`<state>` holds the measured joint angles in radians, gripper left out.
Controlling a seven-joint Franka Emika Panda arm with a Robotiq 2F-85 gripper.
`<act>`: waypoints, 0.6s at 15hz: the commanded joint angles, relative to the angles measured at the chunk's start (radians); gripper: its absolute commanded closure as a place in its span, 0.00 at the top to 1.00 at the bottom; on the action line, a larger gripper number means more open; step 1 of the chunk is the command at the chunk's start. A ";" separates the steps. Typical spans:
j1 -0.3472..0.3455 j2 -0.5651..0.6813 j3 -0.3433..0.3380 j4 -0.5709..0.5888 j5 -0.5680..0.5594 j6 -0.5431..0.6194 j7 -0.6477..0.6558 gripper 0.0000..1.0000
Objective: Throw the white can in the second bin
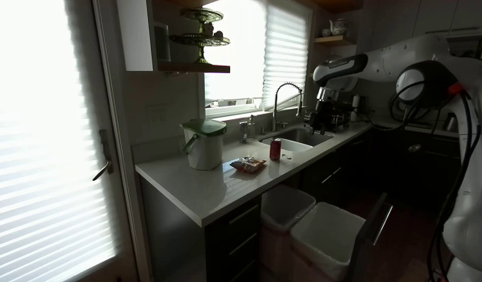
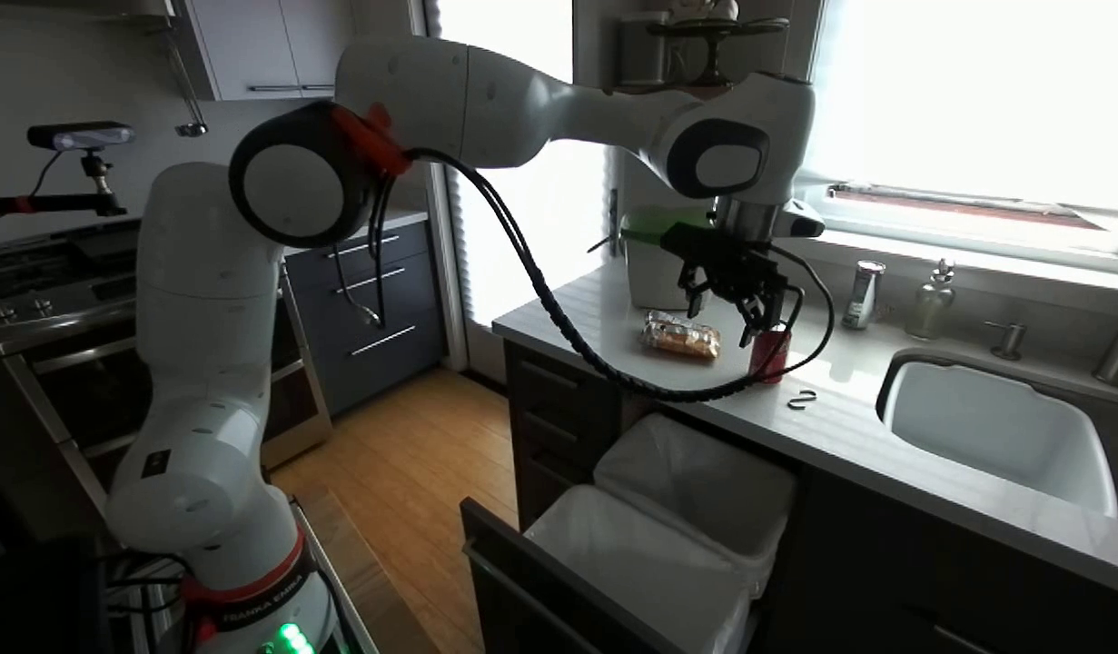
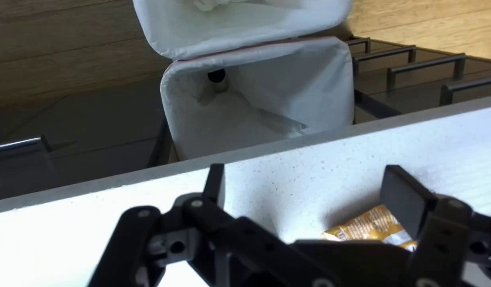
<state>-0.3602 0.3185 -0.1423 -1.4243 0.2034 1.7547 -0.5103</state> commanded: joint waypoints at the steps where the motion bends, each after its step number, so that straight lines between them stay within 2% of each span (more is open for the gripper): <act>1: 0.027 0.137 -0.011 0.243 -0.029 -0.091 0.198 1.00; 3: 0.039 0.197 -0.018 0.347 -0.050 -0.096 0.322 1.00; 4: 0.024 0.106 0.000 0.205 -0.016 -0.051 0.219 1.00; 6: 0.031 0.153 -0.002 0.277 -0.030 -0.055 0.283 1.00; 9: 0.033 0.180 -0.007 0.309 -0.032 -0.057 0.298 1.00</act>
